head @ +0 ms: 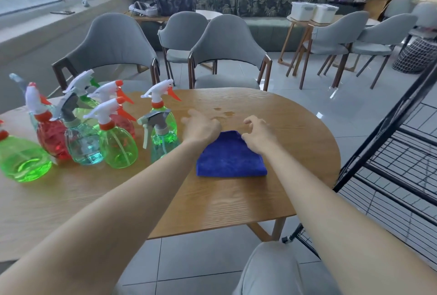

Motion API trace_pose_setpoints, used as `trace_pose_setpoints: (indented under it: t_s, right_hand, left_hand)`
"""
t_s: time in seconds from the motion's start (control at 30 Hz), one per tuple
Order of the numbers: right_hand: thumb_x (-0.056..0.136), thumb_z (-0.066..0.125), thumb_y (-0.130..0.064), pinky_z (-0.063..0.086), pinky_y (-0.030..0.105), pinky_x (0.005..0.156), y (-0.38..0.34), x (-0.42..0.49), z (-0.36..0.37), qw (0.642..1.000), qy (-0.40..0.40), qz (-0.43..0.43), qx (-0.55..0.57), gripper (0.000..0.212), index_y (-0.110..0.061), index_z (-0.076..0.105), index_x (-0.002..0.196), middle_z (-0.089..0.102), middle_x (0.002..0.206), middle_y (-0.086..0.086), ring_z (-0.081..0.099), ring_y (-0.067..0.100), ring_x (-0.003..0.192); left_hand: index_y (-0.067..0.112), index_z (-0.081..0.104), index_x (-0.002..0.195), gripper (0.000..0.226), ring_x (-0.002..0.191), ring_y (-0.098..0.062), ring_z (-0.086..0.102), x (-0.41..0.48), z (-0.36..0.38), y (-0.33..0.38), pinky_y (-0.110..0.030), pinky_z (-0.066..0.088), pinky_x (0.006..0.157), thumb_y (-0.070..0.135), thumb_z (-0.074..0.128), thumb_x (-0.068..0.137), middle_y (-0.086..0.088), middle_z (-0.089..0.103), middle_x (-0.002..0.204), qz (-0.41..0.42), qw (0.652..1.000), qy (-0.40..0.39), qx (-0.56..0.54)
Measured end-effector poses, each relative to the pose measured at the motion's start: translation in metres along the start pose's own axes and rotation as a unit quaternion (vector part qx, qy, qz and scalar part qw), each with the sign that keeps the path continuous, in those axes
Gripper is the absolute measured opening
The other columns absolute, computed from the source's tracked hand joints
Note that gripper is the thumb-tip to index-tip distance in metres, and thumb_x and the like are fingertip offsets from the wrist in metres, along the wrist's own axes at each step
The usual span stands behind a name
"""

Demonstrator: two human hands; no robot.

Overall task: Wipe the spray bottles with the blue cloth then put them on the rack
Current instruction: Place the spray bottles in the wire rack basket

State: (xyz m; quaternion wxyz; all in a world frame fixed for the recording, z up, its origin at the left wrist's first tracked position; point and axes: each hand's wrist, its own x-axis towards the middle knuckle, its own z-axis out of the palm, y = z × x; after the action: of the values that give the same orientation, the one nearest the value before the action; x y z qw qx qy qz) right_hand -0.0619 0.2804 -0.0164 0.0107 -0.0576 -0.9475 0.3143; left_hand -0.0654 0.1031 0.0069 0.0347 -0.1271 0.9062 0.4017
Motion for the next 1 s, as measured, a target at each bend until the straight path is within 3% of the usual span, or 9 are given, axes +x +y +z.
trace_pose_setpoints:
  t_s: [0.07, 0.13, 0.2, 0.3, 0.4, 0.6, 0.8, 0.93, 1.0]
  right_hand:
    - [0.099, 0.058, -0.008, 0.044, 0.029, 0.085, -0.003, 0.002, 0.001, 0.999, 0.024, -0.021, 0.018, 0.033, -0.02, 0.063, 0.129, 0.058, 0.126, 0.0, 0.06, 0.024, 0.111]
    - [0.1, 0.055, -0.007, 0.046, 0.028, 0.075, -0.007, 0.003, 0.002, 0.998, 0.024, -0.018, 0.047, 0.026, -0.023, 0.068, 0.117, 0.065, 0.118, 0.0, 0.064, 0.022, 0.099]
    - [0.103, 0.054, -0.011, 0.046, 0.029, 0.073, -0.008, 0.003, 0.004, 0.999, -0.026, -0.005, 0.048, 0.026, -0.024, 0.068, 0.12, 0.064, 0.118, -0.002, 0.064, 0.02, 0.099]
    - [0.106, 0.055, -0.021, 0.049, 0.035, 0.095, -0.007, -0.002, 0.011, 0.994, -0.105, 0.015, 0.023, 0.031, -0.023, 0.061, 0.136, 0.059, 0.127, -0.002, 0.061, 0.022, 0.113]
    - [0.107, 0.055, -0.019, 0.048, 0.033, 0.092, -0.014, -0.006, 0.01, 0.994, -0.076, 0.0, 0.078, 0.025, -0.019, 0.063, 0.131, 0.062, 0.126, 0.0, 0.061, 0.021, 0.111]
    - [0.098, 0.058, -0.014, 0.062, 0.051, 0.09, -0.067, -0.018, -0.012, 0.977, -0.011, -0.04, 0.21, 0.018, -0.024, 0.072, 0.093, 0.077, 0.094, 0.006, 0.074, 0.024, 0.089]
    - [0.103, 0.054, -0.015, 0.064, 0.039, 0.085, -0.126, -0.038, -0.03, 0.966, -0.01, -0.103, 0.235, 0.019, -0.018, 0.071, 0.109, 0.078, 0.091, 0.006, 0.075, 0.02, 0.086]
    - [0.099, 0.052, -0.008, 0.063, 0.041, 0.087, -0.153, -0.051, -0.017, 0.972, -0.006, -0.14, 0.189, 0.025, -0.02, 0.071, 0.109, 0.078, 0.087, 0.002, 0.075, 0.02, 0.085]
    - [0.099, 0.053, -0.008, 0.062, 0.041, 0.084, -0.16, -0.057, -0.008, 0.971, -0.007, -0.144, 0.189, 0.023, -0.022, 0.069, 0.105, 0.077, 0.085, 0.001, 0.075, 0.017, 0.083]
  left_hand:
    - [0.003, 0.046, 0.143, 0.051, 0.127, -0.041, 0.054, 0.003, 0.004, 0.001, -0.049, 0.052, 0.103, 0.014, 0.056, 0.095, -0.02, 0.046, 0.144, 0.092, 0.993, 0.021, 0.075]
    - [0.007, 0.069, 0.118, 0.031, 0.115, -0.036, 0.063, 0.005, 0.007, 0.001, -0.048, 0.056, 0.098, 0.005, 0.054, 0.091, -0.014, 0.065, 0.124, 0.164, 0.98, -0.017, 0.111]
    - [0.011, 0.073, 0.109, 0.028, 0.106, -0.031, 0.068, 0.004, 0.009, -0.005, -0.041, 0.059, 0.091, 0.002, 0.053, 0.092, -0.008, 0.072, 0.113, 0.174, 0.965, -0.102, 0.165]
    - [0.014, 0.066, 0.114, 0.025, 0.116, -0.033, 0.067, 0.0, 0.01, -0.014, -0.037, 0.054, 0.089, 0.007, 0.051, 0.095, -0.006, 0.067, 0.115, 0.163, 0.932, -0.199, 0.254]
    - [0.013, 0.066, 0.132, 0.038, 0.115, -0.027, 0.064, -0.001, 0.002, -0.012, -0.041, 0.056, 0.097, 0.012, 0.053, 0.096, -0.007, 0.066, 0.131, 0.182, 0.95, -0.164, 0.196]
    - [0.015, 0.073, 0.113, 0.024, 0.098, -0.028, 0.069, -0.025, -0.051, 0.021, -0.043, 0.06, 0.088, 0.013, 0.054, 0.1, -0.008, 0.072, 0.11, 0.276, 0.957, -0.033, 0.077]
    - [0.022, 0.071, 0.114, 0.027, 0.089, -0.023, 0.063, -0.037, -0.12, 0.02, -0.033, 0.049, 0.065, 0.011, 0.055, 0.094, -0.001, 0.069, 0.107, 0.292, 0.946, 0.051, 0.129]
    - [0.015, 0.06, 0.128, 0.04, 0.108, -0.028, 0.062, -0.045, -0.145, -0.002, -0.04, 0.054, 0.086, 0.026, 0.072, 0.092, -0.007, 0.065, 0.119, 0.261, 0.937, 0.036, 0.231]
    - [0.013, 0.054, 0.138, 0.055, 0.103, -0.024, 0.057, -0.049, -0.152, -0.015, -0.035, 0.048, 0.082, 0.026, 0.08, 0.091, -0.005, 0.06, 0.119, 0.235, 0.942, 0.01, 0.238]
